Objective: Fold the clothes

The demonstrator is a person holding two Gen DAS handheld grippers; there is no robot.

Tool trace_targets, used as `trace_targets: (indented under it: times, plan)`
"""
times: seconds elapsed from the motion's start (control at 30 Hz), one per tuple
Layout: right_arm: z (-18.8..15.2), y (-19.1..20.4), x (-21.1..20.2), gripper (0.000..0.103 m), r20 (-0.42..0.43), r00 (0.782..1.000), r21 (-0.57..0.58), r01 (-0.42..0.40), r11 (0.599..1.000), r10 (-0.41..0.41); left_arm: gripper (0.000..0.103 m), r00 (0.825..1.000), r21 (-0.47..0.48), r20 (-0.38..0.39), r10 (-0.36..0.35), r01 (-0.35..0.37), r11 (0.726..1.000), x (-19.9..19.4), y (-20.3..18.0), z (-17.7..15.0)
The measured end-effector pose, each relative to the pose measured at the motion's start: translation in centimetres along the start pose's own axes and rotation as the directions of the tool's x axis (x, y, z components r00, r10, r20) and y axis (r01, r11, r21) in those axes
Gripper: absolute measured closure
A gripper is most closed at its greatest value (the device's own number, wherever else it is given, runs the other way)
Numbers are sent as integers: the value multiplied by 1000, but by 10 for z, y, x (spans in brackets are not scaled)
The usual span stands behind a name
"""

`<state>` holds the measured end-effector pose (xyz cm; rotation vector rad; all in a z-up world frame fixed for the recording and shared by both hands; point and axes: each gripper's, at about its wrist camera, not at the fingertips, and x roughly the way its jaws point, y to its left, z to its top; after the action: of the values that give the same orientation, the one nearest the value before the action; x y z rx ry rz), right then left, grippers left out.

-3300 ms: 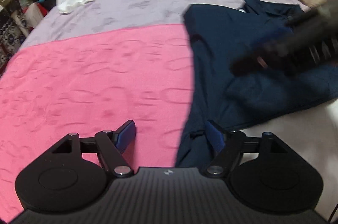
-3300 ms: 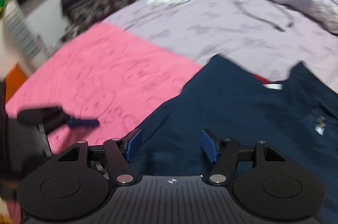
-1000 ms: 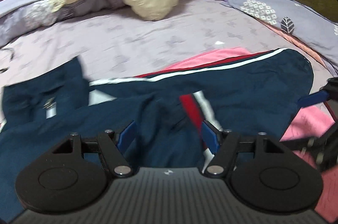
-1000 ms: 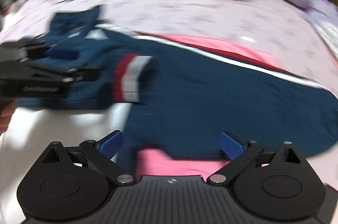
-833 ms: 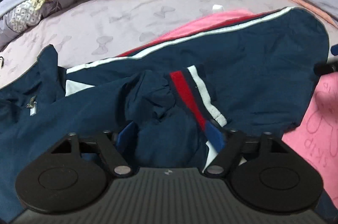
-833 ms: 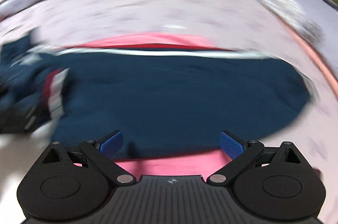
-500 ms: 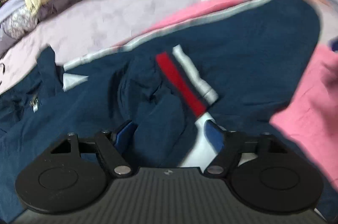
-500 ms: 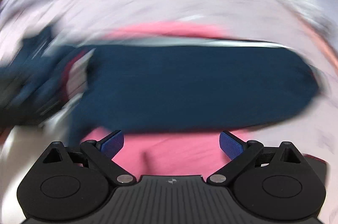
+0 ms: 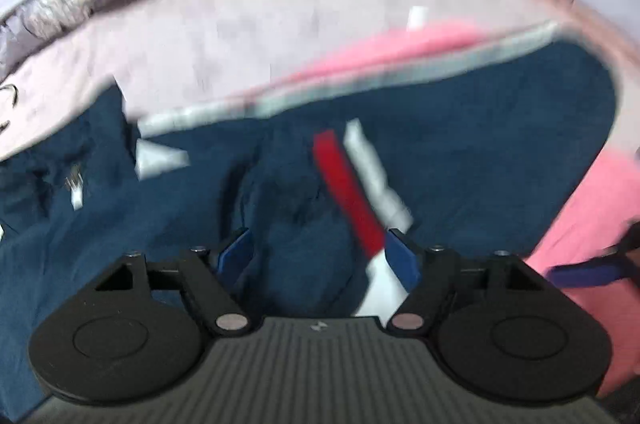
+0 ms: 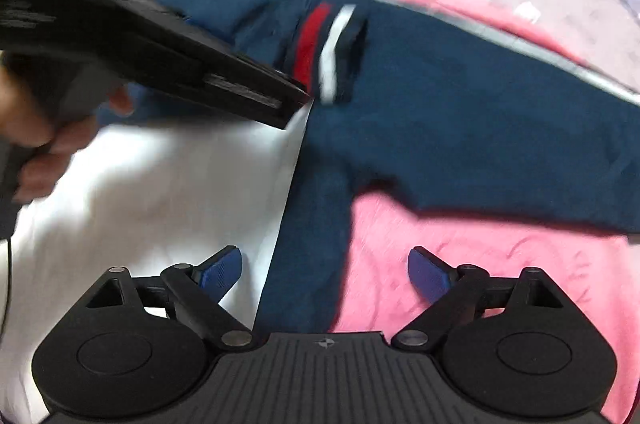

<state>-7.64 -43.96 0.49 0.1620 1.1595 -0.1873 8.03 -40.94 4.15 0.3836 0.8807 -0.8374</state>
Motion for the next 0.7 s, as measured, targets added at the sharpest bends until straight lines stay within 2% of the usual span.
trace_targets:
  times: [0.03,0.1,0.17,0.23,0.3,0.43,0.63,0.7]
  plan:
    - [2,-2,-5,12,28,1000,12,9,1000,-9,23,1000,10,15,1,-2,1000,-4,0,4]
    - [10,-3,-1,12,58,998,3,30,1000,-30,22,999,46,24,25,-26,999,-2,0,11]
    - [18,0,6,12,61,998,14,17,1000,-18,23,998,94,-26,65,-62,994,23,-2,11]
    - [26,1,16,12,37,999,-6,-5,1000,5,24,990,132,-112,83,-68,989,53,-2,8]
    - [31,4,22,12,21,999,-32,-29,999,30,18,993,125,-92,72,-60,990,66,3,4]
    - [32,10,16,11,12,998,-80,-56,995,57,16,992,91,-116,47,-37,995,73,12,17]
    - [28,15,20,6,-21,999,-99,-35,994,33,11,992,95,-113,65,-54,994,95,11,30]
    - [29,15,20,5,-22,999,-90,-38,995,36,7,990,63,-123,66,-59,996,104,14,36]
